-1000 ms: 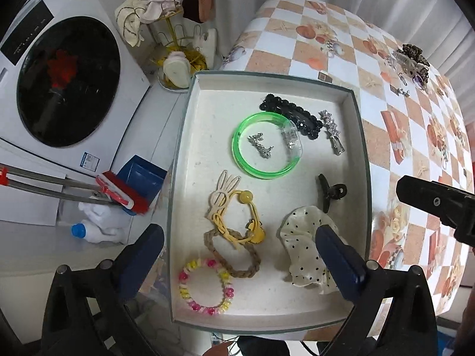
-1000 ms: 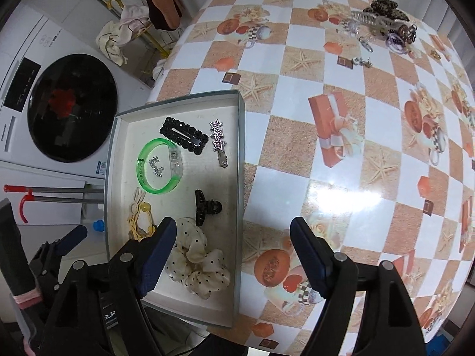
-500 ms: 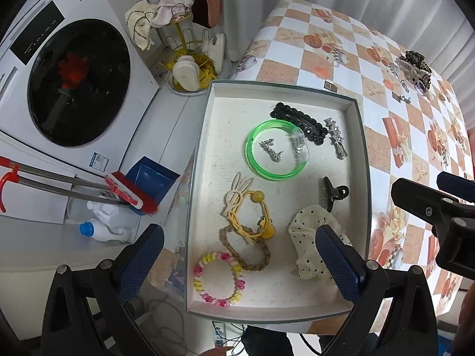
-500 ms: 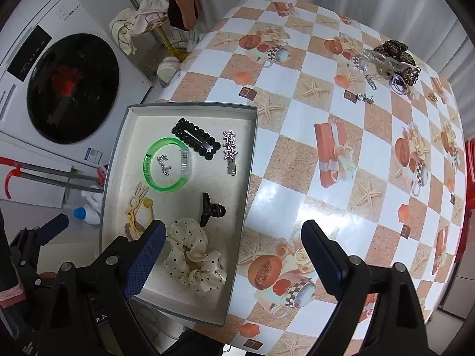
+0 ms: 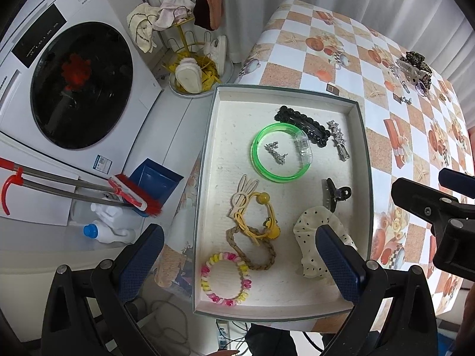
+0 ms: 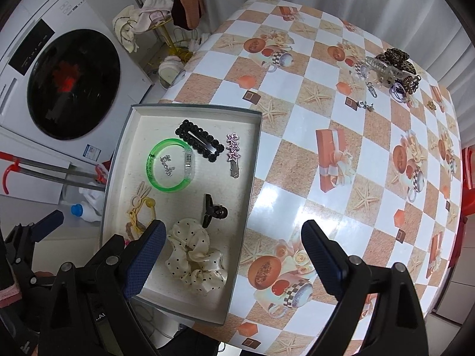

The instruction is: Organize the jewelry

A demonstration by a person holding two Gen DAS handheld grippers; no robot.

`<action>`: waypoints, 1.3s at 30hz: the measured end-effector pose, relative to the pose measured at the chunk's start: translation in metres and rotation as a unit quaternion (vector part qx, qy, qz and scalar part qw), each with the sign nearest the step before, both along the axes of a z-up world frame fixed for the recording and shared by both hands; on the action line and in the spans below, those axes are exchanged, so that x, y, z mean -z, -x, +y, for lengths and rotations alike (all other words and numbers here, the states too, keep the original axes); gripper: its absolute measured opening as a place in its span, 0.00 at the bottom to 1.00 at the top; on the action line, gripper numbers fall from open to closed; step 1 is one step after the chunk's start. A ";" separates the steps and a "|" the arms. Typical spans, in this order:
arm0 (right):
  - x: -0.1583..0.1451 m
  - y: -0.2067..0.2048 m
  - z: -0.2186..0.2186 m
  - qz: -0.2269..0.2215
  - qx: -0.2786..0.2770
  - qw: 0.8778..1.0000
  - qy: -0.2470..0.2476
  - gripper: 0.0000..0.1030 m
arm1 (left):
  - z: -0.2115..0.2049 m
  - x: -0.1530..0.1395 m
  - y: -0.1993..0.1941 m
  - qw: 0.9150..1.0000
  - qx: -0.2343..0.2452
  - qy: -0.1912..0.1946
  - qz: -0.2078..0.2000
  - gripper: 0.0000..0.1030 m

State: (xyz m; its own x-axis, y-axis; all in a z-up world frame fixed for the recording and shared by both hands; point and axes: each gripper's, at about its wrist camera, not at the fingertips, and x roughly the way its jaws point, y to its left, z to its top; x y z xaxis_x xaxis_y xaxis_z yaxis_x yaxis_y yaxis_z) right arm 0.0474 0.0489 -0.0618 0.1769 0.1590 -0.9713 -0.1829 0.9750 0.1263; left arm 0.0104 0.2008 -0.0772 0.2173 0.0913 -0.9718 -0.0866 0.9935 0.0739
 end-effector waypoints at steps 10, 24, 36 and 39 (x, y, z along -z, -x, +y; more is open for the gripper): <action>-0.001 0.000 0.002 0.000 0.000 1.000 0.000 0.91 | 0.001 0.000 0.000 1.000 0.000 0.000 0.000 1.00; -0.001 0.000 0.002 0.000 0.001 1.000 0.001 0.91 | 0.003 -0.001 0.000 1.000 0.000 -0.001 0.000 1.00; -0.001 0.000 0.001 0.000 0.000 1.000 0.001 0.91 | 0.006 -0.002 0.000 1.000 0.000 -0.004 0.000 1.00; -0.001 0.000 0.002 0.000 0.000 1.000 0.000 0.91 | 0.006 -0.001 0.000 1.000 -0.001 -0.005 0.001 1.00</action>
